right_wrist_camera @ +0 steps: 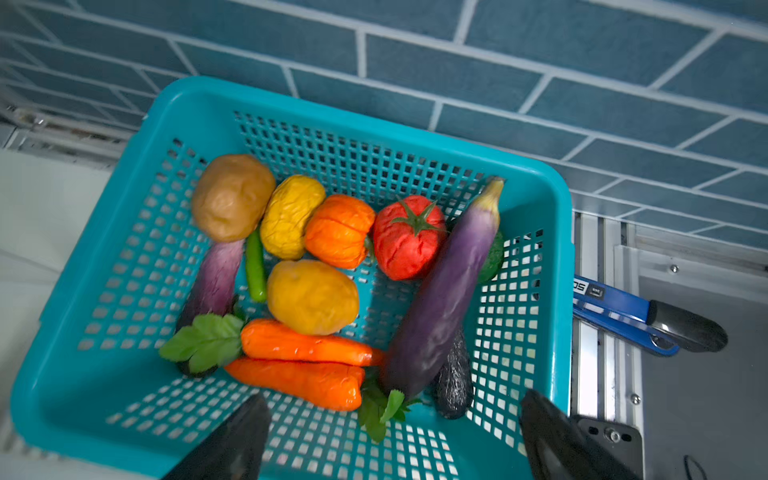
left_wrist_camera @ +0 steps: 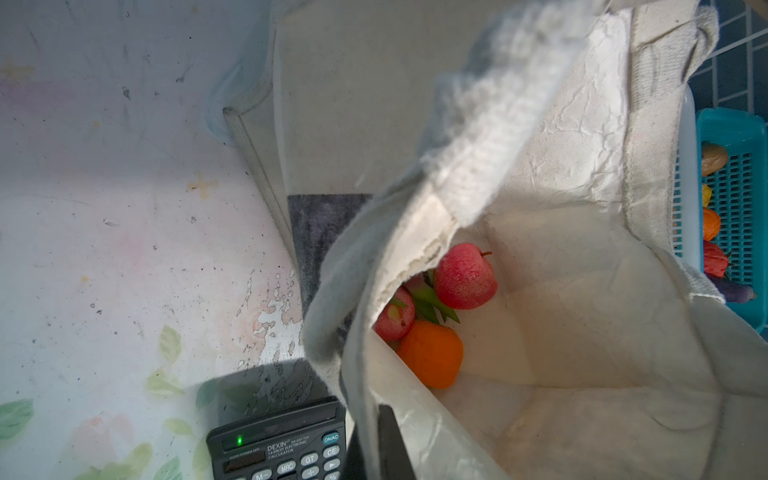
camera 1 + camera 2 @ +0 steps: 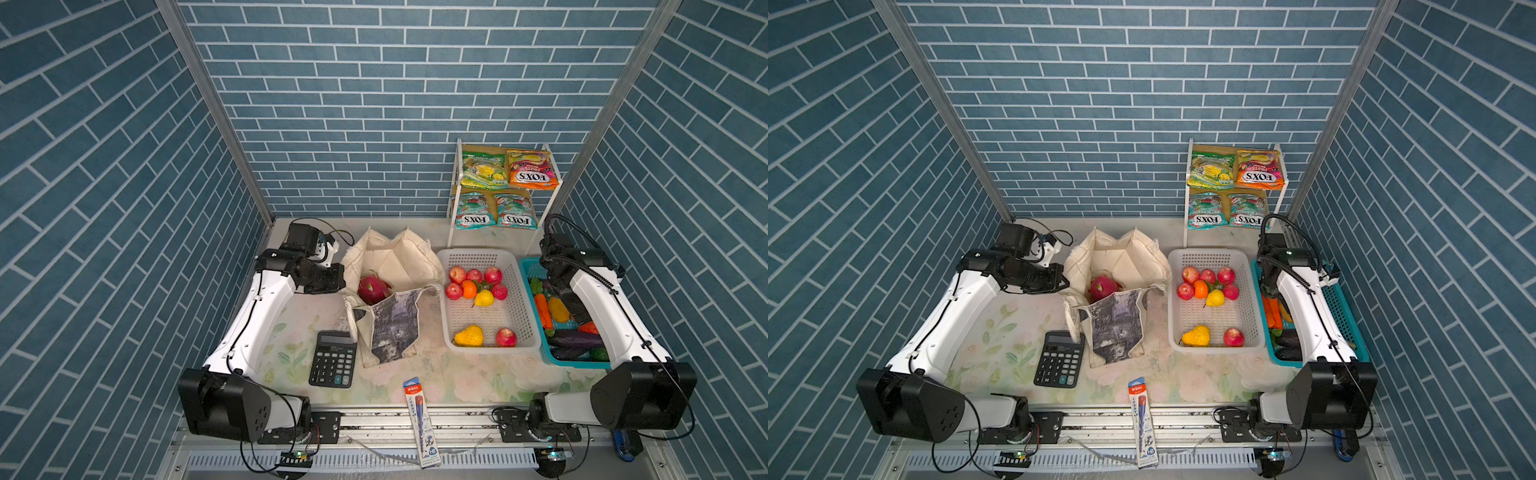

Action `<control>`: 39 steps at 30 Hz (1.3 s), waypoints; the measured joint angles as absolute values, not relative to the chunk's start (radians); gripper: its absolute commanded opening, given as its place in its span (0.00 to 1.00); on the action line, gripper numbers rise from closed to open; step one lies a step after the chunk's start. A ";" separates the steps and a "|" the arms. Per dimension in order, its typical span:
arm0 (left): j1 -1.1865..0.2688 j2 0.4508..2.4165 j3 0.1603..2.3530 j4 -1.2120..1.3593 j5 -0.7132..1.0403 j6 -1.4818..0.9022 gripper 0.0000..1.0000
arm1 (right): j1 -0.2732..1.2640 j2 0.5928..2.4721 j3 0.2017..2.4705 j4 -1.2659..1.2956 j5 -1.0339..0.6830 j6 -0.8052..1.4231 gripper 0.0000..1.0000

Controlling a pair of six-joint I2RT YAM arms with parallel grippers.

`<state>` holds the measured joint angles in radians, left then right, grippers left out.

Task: Place the food into the grocery bag and tie it
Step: 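Move the right gripper over the teal basket toward the purple eggplant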

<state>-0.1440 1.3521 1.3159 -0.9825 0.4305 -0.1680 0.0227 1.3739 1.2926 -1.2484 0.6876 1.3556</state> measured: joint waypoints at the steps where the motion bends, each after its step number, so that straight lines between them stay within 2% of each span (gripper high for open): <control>1: -0.144 1.352 1.313 -0.981 0.431 -0.168 0.00 | 0.002 1.370 1.279 -1.246 0.686 1.365 0.90; 14: -0.144 1.352 1.293 -0.957 0.440 -0.168 0.00 | -0.190 1.311 1.110 -1.140 0.606 1.381 0.84; 29: -0.144 1.355 1.277 -0.932 0.451 -0.172 0.00 | -0.313 1.309 0.965 -0.953 0.512 1.272 0.61; 35: -0.144 1.360 1.261 -0.915 0.454 -0.172 0.00 | -0.327 1.309 0.955 -0.885 0.492 1.223 0.61; 39: -0.144 1.363 1.261 -0.910 0.455 -0.172 0.00 | -0.335 1.319 0.950 -0.861 0.482 1.202 0.64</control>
<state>-0.1436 1.3628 1.2610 -0.9104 0.4545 -0.1722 -0.3347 1.3190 0.9501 -0.8612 0.4816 1.2018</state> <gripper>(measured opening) 0.054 0.620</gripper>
